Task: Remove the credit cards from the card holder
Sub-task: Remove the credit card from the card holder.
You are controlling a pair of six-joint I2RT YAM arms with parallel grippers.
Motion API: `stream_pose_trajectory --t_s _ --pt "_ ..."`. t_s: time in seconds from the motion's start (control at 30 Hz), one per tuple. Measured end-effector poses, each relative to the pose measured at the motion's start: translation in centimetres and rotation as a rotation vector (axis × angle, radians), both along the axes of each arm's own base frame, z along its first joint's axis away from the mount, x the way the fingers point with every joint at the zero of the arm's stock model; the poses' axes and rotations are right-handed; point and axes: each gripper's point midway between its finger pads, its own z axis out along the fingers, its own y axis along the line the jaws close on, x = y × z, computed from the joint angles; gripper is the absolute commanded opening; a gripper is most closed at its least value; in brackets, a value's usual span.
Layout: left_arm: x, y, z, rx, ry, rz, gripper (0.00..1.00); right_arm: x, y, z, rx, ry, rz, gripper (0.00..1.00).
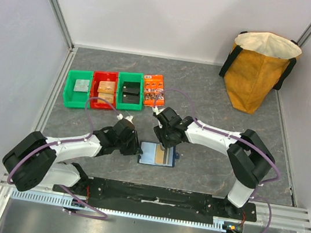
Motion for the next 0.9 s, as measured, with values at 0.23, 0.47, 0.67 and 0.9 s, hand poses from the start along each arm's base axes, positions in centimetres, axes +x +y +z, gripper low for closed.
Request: stream_pose_trajectory --t_s 0.23,0.47,0.67,0.9 --pt "-0.2 -0.1 0.0 -0.01 0.008 -0.007 0.27 -0.3 0.2 0.0 0.019 0.024 0.001 0.41" --pt "-0.2 -0.1 -0.1 -0.012 0.009 -0.005 0.26 -0.6 0.1 0.0 0.026 0.049 0.0 0.37" --pt "-0.2 -0.1 -0.1 -0.012 0.009 -0.004 0.26 -0.9 0.5 0.9 0.051 0.073 0.003 0.35" --pt "-0.2 -0.2 0.0 -0.018 0.007 -0.004 0.26 -0.9 3.6 3.9 0.194 0.088 0.041 0.33"
